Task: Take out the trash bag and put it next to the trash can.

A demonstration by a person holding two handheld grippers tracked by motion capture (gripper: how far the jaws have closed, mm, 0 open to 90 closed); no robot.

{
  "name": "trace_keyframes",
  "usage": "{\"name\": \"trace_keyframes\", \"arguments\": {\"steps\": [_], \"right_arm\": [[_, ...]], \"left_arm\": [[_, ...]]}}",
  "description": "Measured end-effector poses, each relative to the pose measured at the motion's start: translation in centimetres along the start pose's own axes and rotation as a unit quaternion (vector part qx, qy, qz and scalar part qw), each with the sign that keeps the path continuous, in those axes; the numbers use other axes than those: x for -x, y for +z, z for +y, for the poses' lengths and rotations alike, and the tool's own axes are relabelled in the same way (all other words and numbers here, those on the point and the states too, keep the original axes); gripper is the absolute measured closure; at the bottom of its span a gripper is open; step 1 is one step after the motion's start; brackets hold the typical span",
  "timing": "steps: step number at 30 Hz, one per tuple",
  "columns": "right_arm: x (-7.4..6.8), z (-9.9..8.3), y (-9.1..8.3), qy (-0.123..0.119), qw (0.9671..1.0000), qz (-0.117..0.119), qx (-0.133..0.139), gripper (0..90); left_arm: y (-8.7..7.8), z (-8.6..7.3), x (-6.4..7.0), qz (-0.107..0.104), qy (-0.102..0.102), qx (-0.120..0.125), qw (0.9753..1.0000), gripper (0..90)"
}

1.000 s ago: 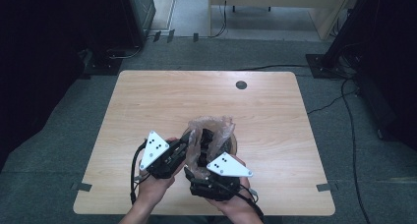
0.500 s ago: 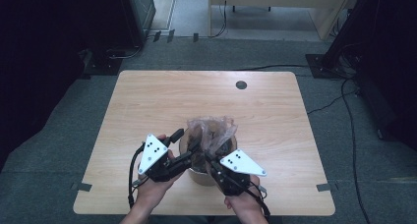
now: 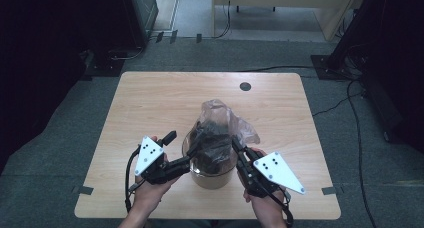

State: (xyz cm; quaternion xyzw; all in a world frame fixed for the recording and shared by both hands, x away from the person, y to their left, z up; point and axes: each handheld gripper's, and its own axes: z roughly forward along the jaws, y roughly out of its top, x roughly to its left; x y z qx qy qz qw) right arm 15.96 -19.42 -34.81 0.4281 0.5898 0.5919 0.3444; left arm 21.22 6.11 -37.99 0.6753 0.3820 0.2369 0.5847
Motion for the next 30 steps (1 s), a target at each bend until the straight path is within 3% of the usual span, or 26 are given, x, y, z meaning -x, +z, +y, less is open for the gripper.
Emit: {"name": "trace_keyframes", "arguments": {"steps": [7, 11, 15, 20, 23, 26, 27, 28, 30], "right_arm": [[1.0, 2.0, -1.9, -0.015, 0.9981, -0.023, 0.055, 90.0], [1.8, 2.8, -2.9, -0.023, 0.9958, -0.047, 0.075, 90.0], [2.8, 3.4, -3.5, -0.030, 0.9928, -0.075, 0.089, 90.0], [4.2, 3.6, -3.7, -0.054, 0.9866, -0.119, 0.097, 90.0], [5.1, 3.4, -3.5, -0.057, 0.9849, -0.135, 0.092, 90.0], [6.0, 2.9, -3.0, -0.053, 0.9846, -0.146, 0.081, 90.0], [6.0, 2.9, -3.0, -0.053, 0.9846, -0.146, 0.081, 90.0], [6.5, 2.5, -2.6, -0.049, 0.9846, -0.151, 0.074, 90.0], [6.9, 2.1, -2.1, -0.048, 0.9847, -0.154, 0.065, 90.0]], "left_arm": [[-0.4, -0.8, -3.0, 0.064, -0.014, -0.009, 0.9978, 22.9], [-0.4, -1.9, -5.5, 0.106, -0.034, -0.029, 0.9933, 22.3], [-0.4, -4.1, -8.2, 0.157, -0.054, -0.057, 0.9844, 22.0], [-0.3, -8.1, -11.0, 0.199, -0.076, -0.121, 0.9696, 21.5], [-0.5, -10.1, -12.2, 0.219, -0.077, -0.159, 0.9597, 21.0], [-1.0, -11.3, -13.0, 0.234, -0.071, -0.176, 0.9536, 21.0], [-1.0, -11.3, -13.0, 0.234, -0.071, -0.176, 0.9536, 21.0], [-1.3, -11.8, -13.6, 0.241, -0.066, -0.185, 0.9505, 21.0], [-1.6, -12.1, -14.0, 0.247, -0.063, -0.191, 0.9479, 21.0]]}}
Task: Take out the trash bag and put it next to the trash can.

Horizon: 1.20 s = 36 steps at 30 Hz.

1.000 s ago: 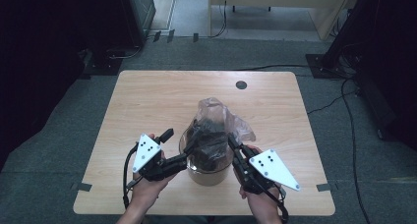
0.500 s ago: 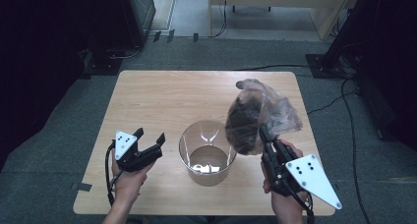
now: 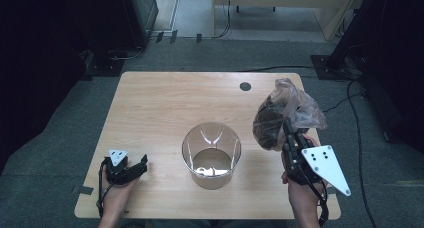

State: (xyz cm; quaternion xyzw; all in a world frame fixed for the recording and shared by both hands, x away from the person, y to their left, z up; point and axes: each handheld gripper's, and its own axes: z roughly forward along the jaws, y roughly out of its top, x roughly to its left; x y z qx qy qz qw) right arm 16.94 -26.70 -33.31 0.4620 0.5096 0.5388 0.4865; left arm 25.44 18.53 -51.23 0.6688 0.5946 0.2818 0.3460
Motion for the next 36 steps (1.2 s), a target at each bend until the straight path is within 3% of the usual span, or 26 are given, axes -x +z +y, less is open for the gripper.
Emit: {"name": "trace_keyframes", "arguments": {"steps": [8, 12, 17, 21, 25, 28, 29, 30, 32, 33, 34, 35, 36], "right_arm": [[0.6, -2.7, 2.1, 0.005, 0.9991, -0.004, -0.042, 90.0], [0.9, -4.2, 3.2, 0.008, 0.9979, -0.005, -0.065, 90.0], [1.1, -5.9, 4.2, 0.010, 0.9964, -0.004, -0.084, 90.0], [0.6, -7.9, 5.2, 0.037, 0.9927, 0.022, -0.113, 90.0], [-0.2, -8.6, 5.5, 0.040, 0.9909, 0.050, -0.119, 90.0], [-1.1, -9.1, 5.6, 0.042, 0.9864, 0.109, -0.116, 89.0], [-1.1, -9.1, 5.6, 0.042, 0.9864, 0.109, -0.116, 89.0], [-1.3, -9.4, 5.8, 0.039, 0.9810, 0.137, -0.132, 85.8], [-1.3, -9.8, 6.1, 0.041, 0.9768, 0.148, -0.149, 82.6], [-1.3, -9.8, 6.1, 0.041, 0.9768, 0.148, -0.149, 82.6], [-1.0, -10.2, 6.3, 0.051, 0.9727, 0.155, -0.165, 74.0], [-1.0, -10.2, 6.3, 0.051, 0.9727, 0.155, -0.165, 74.0], [-0.4, -10.2, 6.5, 0.071, 0.9679, 0.163, -0.177, 65.0]], "left_arm": [[0.0, -0.8, -2.1, 0.021, 0.002, -0.020, 0.9996, 20.1], [-0.1, -1.2, -2.7, 0.024, 0.003, -0.035, 0.9991, 19.7], [-0.3, -1.3, -3.2, 0.023, 0.003, -0.037, 0.9991, 18.9], [-0.4, -1.3, -3.3, 0.023, 0.004, -0.037, 0.9991, 18.9], [-0.3, -1.3, -3.3, 0.021, 0.006, -0.037, 0.9991, 18.9], [-0.3, -1.3, -3.3, 0.019, 0.006, -0.037, 0.9991, 18.9], [-0.3, -1.3, -3.3, 0.019, 0.006, -0.037, 0.9991, 18.9], [-0.3, -1.2, -3.3, 0.019, 0.006, -0.036, 0.9991, 18.9], [-0.2, -1.2, -3.3, 0.018, 0.006, -0.036, 0.9992, 18.9], [-0.2, -1.2, -3.3, 0.018, 0.006, -0.036, 0.9992, 18.9], [-0.2, -1.2, -3.3, 0.018, 0.006, -0.036, 0.9992, 18.9], [-0.2, -1.2, -3.3, 0.018, 0.006, -0.036, 0.9992, 18.9], [-0.2, -1.2, -3.3, 0.018, 0.006, -0.036, 0.9992, 18.9]]}}
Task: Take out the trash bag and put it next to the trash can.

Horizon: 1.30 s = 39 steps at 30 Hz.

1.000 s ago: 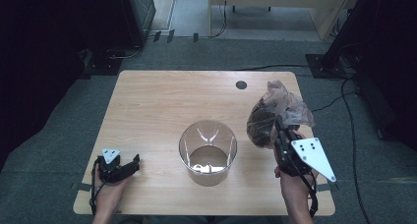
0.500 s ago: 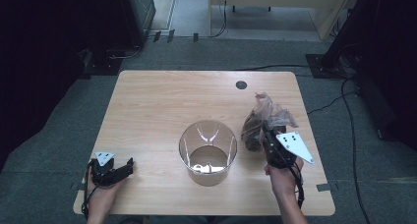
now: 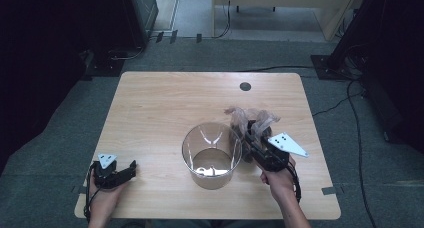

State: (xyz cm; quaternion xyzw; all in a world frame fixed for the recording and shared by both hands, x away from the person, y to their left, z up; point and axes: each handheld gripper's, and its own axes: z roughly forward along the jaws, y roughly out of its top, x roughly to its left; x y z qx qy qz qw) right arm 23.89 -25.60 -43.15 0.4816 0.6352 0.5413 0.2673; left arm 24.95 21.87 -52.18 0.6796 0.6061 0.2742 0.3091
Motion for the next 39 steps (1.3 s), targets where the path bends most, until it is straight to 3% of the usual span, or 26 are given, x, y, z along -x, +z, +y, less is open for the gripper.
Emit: {"name": "trace_keyframes", "arguments": {"steps": [5, 7, 8, 9, 10, 15, 26, 39], "right_arm": [[0.6, 0.6, -0.8, 0.009, 0.9999, -0.009, -0.004, 36.4], [0.6, 0.8, -0.9, 0.008, 0.9999, -0.012, -0.005, 32.1], [0.8, 1.0, -1.3, 0.007, 0.9999, -0.014, -0.006, 19.9], [0.8, 1.0, -1.3, 0.007, 0.9999, -0.014, -0.006, 19.9], [0.9, 1.1, -1.4, 0.012, 0.9996, -0.022, -0.015, 14.5], [1.4, 1.0, -1.8, 0.018, 0.9995, -0.013, -0.023, 9.8], [2.9, 0.1, -3.2, 0.007, 0.9992, 0.005, -0.039, 0.4], [4.4, -1.5, -4.7, -0.003, 0.9987, 0.004, -0.051, 0.0]], "left_arm": [[0.0, 0.0, 0.0, -0.002, 0.001, 0.000, 1.0000, 18.9], [0.1, 0.1, 0.0, -0.002, 0.002, 0.000, 1.0000, 18.9], [0.1, 0.1, 0.0, -0.002, 0.002, 0.000, 1.0000, 19.0], [0.1, 0.1, 0.0, -0.002, 0.002, 0.000, 1.0000, 19.0], [0.1, 0.1, 0.0, -0.002, 0.002, 0.000, 1.0000, 19.0], [0.1, 0.1, 0.0, -0.003, 0.002, 0.000, 1.0000, 19.0], [0.1, 0.1, 0.0, -0.002, 0.002, 0.000, 1.0000, 19.0], [0.1, 0.1, 0.0, -0.002, 0.002, 0.000, 1.0000, 19.0]]}}
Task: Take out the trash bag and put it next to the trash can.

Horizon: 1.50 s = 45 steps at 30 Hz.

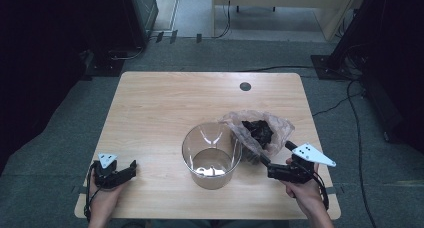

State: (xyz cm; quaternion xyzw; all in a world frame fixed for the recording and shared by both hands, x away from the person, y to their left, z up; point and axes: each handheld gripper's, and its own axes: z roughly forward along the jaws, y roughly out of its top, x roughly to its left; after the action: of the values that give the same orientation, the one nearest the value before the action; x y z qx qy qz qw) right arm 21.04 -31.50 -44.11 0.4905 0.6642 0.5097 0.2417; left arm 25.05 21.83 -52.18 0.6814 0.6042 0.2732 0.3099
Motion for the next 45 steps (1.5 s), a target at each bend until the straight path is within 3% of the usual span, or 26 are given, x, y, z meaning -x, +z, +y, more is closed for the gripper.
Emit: {"name": "trace_keyframes", "arguments": {"steps": [14, 24, 37, 45], "right_arm": [[3.1, -2.4, -0.8, 0.013, 0.9988, -0.041, -0.024, 0.0], [5.7, -4.3, -1.3, 0.020, 0.9953, -0.079, -0.051, 0.0], [8.1, -6.2, -2.0, 0.023, 0.9881, -0.124, -0.088, 0.0], [9.5, -7.3, -2.2, 0.021, 0.9804, -0.161, -0.111, 0.0]], "left_arm": [[0.0, 0.0, 0.0, 0.000, 0.000, 0.000, 1.0000, 19.0], [0.0, 0.0, 0.0, 0.000, 0.000, 0.000, 1.0000, 19.0], [0.0, 0.0, 0.0, 0.000, 0.000, 0.000, 1.0000, 19.0], [0.0, 0.0, 0.0, 0.000, 0.000, 0.000, 1.0000, 19.0]]}}
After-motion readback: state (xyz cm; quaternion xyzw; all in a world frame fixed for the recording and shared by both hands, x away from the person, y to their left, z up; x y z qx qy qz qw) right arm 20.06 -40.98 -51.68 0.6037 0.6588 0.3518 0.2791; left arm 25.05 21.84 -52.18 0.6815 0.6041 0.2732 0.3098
